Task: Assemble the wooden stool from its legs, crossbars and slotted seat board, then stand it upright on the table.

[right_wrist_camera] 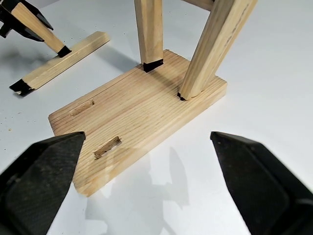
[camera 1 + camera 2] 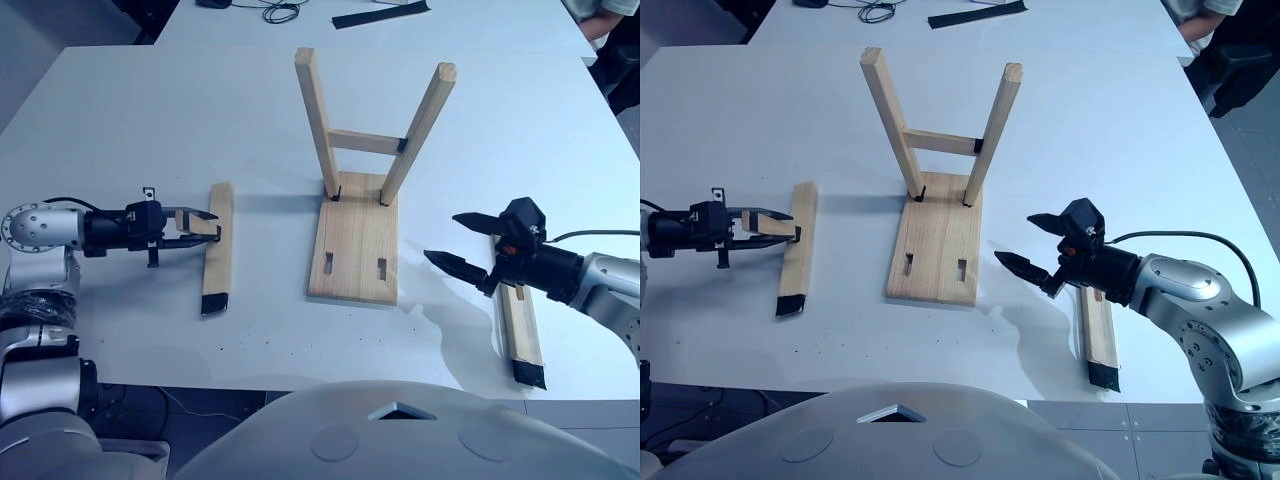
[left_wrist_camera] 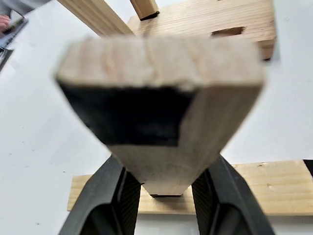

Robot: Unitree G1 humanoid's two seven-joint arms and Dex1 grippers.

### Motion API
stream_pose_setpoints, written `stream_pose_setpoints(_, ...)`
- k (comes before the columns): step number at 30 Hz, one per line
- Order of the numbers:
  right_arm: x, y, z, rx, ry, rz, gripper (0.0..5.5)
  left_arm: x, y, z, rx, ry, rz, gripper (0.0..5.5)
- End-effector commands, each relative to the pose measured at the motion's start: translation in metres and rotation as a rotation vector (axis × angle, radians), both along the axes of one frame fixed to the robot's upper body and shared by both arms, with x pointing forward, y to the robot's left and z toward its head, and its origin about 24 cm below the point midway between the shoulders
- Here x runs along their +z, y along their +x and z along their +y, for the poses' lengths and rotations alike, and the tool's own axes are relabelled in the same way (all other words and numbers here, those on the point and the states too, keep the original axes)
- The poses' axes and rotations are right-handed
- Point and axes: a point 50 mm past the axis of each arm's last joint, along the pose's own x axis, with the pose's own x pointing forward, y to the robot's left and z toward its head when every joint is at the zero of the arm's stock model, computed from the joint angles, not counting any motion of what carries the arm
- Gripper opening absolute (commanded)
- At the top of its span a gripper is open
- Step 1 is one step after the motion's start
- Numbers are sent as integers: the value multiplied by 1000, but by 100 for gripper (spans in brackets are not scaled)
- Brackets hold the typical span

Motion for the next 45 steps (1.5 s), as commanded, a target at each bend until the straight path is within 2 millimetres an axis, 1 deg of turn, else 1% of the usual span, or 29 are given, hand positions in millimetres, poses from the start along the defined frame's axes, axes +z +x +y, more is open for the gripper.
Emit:
stream_pose_setpoints(1,3,0,-4,-9,-19,-4,472,-7,-13,-8,-37,-9,177,130)
stream_pose_setpoints(4,2,0,-3,-14,-22,-5,472,0,-7,-13,-25,-35,216,130)
stream_pose_setpoints(7,2,1,-3,-15,-24,-7,472,2,-4,-14,-4,-44,235,130)
stream_pose_setpoints(12,3,5,-1,3,-27,-10,472,-9,-6,-17,4,-14,238,130)
stream_pose_setpoints(18,6,11,-1,24,-31,-19,472,-22,-12,-24,13,21,180,130)
stream_pose_setpoints(23,6,13,0,35,-35,-18,472,-24,-13,-24,45,-1,181,130)
stream_pose_setpoints(29,4,14,2,45,-42,-18,472,-25,-11,-28,65,-25,227,130)
stream_pose_setpoints(35,6,17,3,55,-32,-24,472,-29,-6,-31,126,-67,244,130)
stream_pose_setpoints(37,5,19,3,64,-47,-27,472,-30,-2,-31,174,-88,233,130)
stream_pose_setpoints(38,5,19,3,66,-52,-27,474,-29,1,-31,199,-104,234,167)
stream_pose_setpoints(39,5,20,3,70,-54,-28,474,-29,2,-30,222,-125,234,171)
stream_pose_setpoints(41,5,22,3,75,-55,-30,474,-30,5,-30,259,-162,241,200)
stream_pose_setpoints(43,3,22,3,77,-52,-25,474,-39,6,-32,302,-190,244,234)
stream_pose_setpoints(45,0,20,4,79,-56,-16,474,-56,0,-34,330,-196,262,265)
